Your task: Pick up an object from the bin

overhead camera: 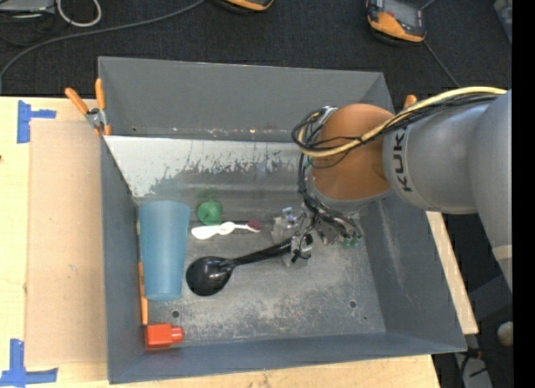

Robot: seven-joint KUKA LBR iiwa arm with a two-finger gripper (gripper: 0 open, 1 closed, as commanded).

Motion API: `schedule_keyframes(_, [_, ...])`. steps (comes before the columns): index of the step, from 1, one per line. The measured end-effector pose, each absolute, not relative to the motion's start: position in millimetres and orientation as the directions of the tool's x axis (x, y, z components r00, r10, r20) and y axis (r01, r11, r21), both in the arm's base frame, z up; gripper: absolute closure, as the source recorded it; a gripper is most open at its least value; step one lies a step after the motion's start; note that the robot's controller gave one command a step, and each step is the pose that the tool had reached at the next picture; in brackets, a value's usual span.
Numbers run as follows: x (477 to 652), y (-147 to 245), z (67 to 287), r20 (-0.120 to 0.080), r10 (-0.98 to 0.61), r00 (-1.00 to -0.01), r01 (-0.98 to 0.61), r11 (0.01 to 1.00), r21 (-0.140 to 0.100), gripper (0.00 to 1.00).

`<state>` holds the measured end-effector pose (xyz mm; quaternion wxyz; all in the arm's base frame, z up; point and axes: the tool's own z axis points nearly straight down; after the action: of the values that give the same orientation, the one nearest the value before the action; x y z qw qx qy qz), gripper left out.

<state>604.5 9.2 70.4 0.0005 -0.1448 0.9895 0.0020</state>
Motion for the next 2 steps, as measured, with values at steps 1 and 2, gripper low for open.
schedule_keyframes(1, [604.5, 9.1, 70.4, -0.002, -0.285, -0.958, -0.285, 0.958, 0.004, 1.00])
schedule_keyframes(2, [600.4, 6.5, 150.9, 0.002, -0.277, -0.961, -0.277, 0.961, 0.005, 1.00])
